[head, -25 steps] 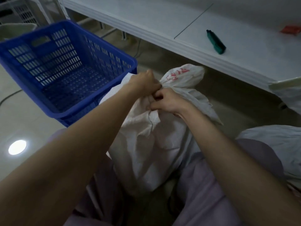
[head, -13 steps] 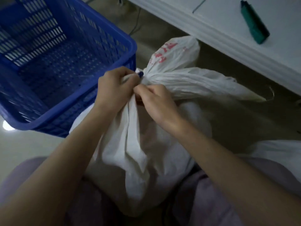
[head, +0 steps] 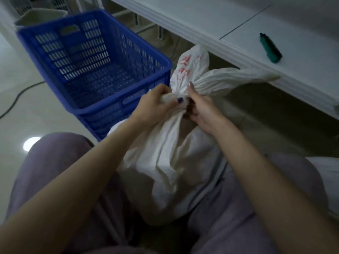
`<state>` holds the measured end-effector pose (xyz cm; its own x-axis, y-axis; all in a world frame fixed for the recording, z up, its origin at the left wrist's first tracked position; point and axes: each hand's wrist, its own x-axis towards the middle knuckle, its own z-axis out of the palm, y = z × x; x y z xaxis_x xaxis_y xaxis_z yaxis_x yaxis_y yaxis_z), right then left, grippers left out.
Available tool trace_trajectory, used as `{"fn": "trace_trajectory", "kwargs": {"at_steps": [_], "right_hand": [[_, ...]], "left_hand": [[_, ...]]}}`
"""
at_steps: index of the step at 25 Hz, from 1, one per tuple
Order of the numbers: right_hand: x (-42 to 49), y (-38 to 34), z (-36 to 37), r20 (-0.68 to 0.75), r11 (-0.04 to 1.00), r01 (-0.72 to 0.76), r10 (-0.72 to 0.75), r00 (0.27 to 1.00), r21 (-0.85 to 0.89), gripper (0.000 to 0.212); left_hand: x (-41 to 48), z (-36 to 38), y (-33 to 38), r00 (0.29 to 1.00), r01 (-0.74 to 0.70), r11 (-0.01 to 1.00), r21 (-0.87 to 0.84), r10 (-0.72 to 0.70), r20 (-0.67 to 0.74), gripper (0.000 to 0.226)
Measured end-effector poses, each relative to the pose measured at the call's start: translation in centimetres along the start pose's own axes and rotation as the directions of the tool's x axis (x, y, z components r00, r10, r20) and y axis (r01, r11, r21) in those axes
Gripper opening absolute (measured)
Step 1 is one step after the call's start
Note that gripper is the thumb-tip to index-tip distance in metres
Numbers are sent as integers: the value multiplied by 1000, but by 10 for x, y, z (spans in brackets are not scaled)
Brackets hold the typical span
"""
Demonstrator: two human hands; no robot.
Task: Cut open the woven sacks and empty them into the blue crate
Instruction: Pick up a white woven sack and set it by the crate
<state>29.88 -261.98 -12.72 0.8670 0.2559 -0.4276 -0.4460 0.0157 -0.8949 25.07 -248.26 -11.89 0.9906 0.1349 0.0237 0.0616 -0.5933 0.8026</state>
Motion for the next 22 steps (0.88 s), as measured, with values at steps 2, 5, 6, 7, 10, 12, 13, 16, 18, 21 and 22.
{"fn": "trace_trajectory", "kwargs": {"at_steps": [2,5,6,7,10,12,13,16,18,21,22], "right_hand": [[-19,7,-7,-27,998,37,-36,999,59,33],[-50,2,-8,-38,992,103,-100,994,77,17],[-60,-4,-5,-45,986,142,-138,989,88,13],[-68,-12,-2,-45,977,188,-185,982,98,10],[-89,-50,3,-54,951,306,-305,951,30,11],[-94,-68,3,-65,942,335,-337,939,-37,17],[-93,-73,3,-77,939,339,-343,936,-59,22],[-80,-81,0,-89,939,327,-337,937,-110,33],[-73,-87,-1,-67,943,306,-316,946,-127,38],[-59,-104,2,23,958,284,-284,959,-33,44],[-56,-110,3,61,964,265,-263,963,-26,47]], "left_hand": [[-25,4,8,995,1,994,106,-12,95,41],[-48,-2,25,987,-50,983,178,21,160,55],[-53,-6,32,988,-70,976,206,39,152,56],[-57,-9,39,991,-92,965,244,63,121,57],[-62,-22,63,914,-274,803,530,388,-116,78],[-60,-33,76,808,-384,682,622,574,-130,103],[-59,-37,80,803,-434,637,637,594,-48,112],[-48,-36,80,773,-529,540,655,624,110,115],[-36,-35,79,757,-543,550,634,648,86,115],[-18,-38,83,739,-549,570,611,673,36,119],[-11,-39,85,735,-542,572,616,677,17,121]]}}
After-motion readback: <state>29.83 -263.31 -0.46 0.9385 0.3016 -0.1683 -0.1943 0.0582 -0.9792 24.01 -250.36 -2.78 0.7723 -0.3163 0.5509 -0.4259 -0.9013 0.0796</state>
